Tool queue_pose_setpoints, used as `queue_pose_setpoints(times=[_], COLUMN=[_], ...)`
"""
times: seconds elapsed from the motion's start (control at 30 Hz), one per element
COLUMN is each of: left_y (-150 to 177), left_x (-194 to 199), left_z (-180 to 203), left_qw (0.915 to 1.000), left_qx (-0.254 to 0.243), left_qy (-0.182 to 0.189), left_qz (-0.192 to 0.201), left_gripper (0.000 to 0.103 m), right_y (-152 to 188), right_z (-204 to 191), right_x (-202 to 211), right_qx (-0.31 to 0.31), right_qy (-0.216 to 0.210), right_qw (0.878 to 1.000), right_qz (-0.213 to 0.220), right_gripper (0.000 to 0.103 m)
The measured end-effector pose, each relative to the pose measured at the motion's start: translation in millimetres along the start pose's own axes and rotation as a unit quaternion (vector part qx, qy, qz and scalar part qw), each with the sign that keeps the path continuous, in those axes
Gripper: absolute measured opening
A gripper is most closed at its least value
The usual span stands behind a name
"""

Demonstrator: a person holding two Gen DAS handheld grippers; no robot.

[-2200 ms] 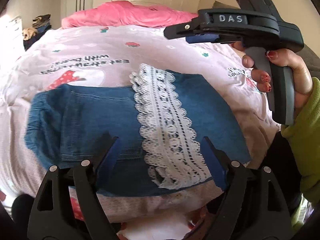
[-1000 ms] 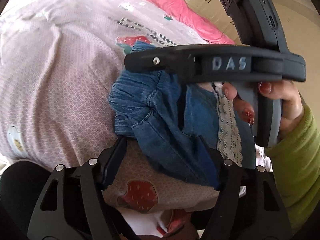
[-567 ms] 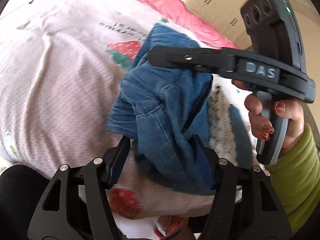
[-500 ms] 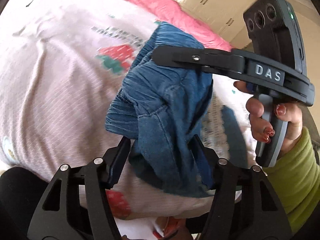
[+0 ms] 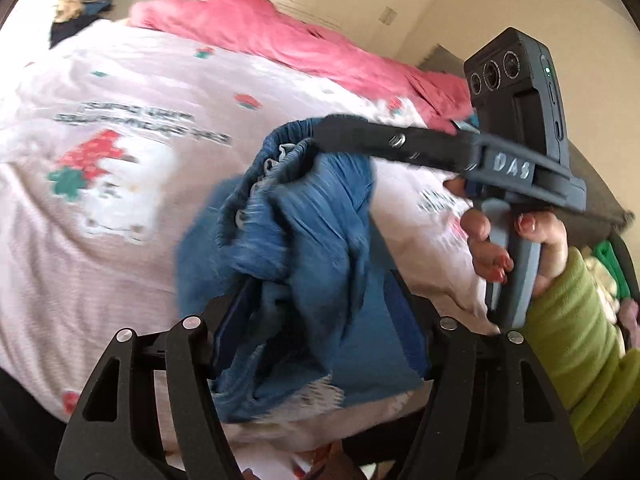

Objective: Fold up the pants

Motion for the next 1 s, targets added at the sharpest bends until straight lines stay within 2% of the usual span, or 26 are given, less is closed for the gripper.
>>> queue_pose_setpoints(times=[0.07,0.1,0.13,0.17,0.23,0.33,0.37,0.4,0.47,0.5,0.53,0.6,0.63,0.77,0.87,1.0], left_y=[5.7,10.6,13.0,13.9,9.8,5.3,3.0,0.6,-0.9,3.7,7.8,18.5,21.2,30.4,30.0,30.7], left_x=[-16.8,-25.9,-30.0,-28.8,-15.6,8.4,8.9,5.1,-7.3,-14.6,-18.6,-24.3,-25.7,-25.8,-28.7,-18.9], left_z=[7.3,11.6,12.7,12.2,6.5,6.3,2.9,-2.8,-15.3,-19.8,-20.4,-16.1,-13.5,-17.3,-15.0,-7.1], left_qw=[0.9986,0.996,0.9947,0.9945,0.9966,0.9992,0.9988,0.9967,0.9907,0.9889,0.9889,0.9875,0.9863,0.987,0.9878,0.9893], left_qx=[-0.01,-0.019,-0.024,-0.026,-0.021,-0.036,-0.041,-0.047,-0.056,-0.054,-0.052,-0.062,-0.069,-0.068,-0.066,-0.064], left_qy=[0.033,0.054,0.062,0.063,0.055,0.002,-0.023,-0.065,-0.12,-0.131,-0.131,-0.13,-0.132,-0.124,-0.121,-0.116], left_qz=[-0.04,-0.068,-0.079,-0.079,-0.058,-0.019,-0.016,-0.016,-0.031,-0.042,-0.048,-0.064,-0.07,-0.077,-0.073,-0.063], left_gripper=[0.066,0.066,0.066,0.066,0.066,0.067,0.068,0.068,0.068,0.068,0.068,0.068,0.069,0.07,0.072,0.075], right_y=[12.9,18.7,25.2,30.3,40.0,47.4,48.2,48.9,52.6,55.8,61.9,72.1,78.1,88.1,89.5,82.2], right_z=[23.8,33.6,46.1,54.2,64.3,55.4,48.0,44.3,30.5,28.2,25.6,26.8,30.8,42.8,41.3,42.5], right_x=[19.2,25.5,31.8,35.2,36.7,29.4,24.7,20.1,1.6,-3.4,-13.7,-23.9,-25.0,-20.6,-19.6,-0.7], right_qx=[-0.038,-0.055,-0.073,-0.085,-0.112,-0.116,-0.107,-0.102,-0.083,-0.074,-0.052,-0.015,-0.012,-0.037,-0.04,-0.06], right_qy=[0.006,0.019,0.051,0.076,0.088,0.091,0.097,0.104,0.123,0.135,0.169,0.222,0.232,0.234,0.232,0.21], right_qw=[0.999,0.998,0.995,0.993,0.989,0.989,0.989,0.989,0.989,0.988,0.982,0.971,0.967,0.965,0.967,0.974], right_qz=[0.026,0.033,0.036,0.036,0.03,0.017,0.012,0.007,-0.022,-0.034,-0.062,-0.091,-0.102,-0.108,-0.103,-0.061], right_gripper=[0.071,0.075,0.083,0.083,0.083,0.083,0.083,0.083,0.082,0.082,0.082,0.083,0.083,0.089,0.089,0.091])
Point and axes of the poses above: each gripper's, at about its wrist camera, not at the fingertips, and x roughly against the way its jaws point, z to its right, y to its underside, the point moved 2 cm from there along -x, roughly the way its jaws point, and after that the axes turned 13 degrees about y, right-handed, at the moved point
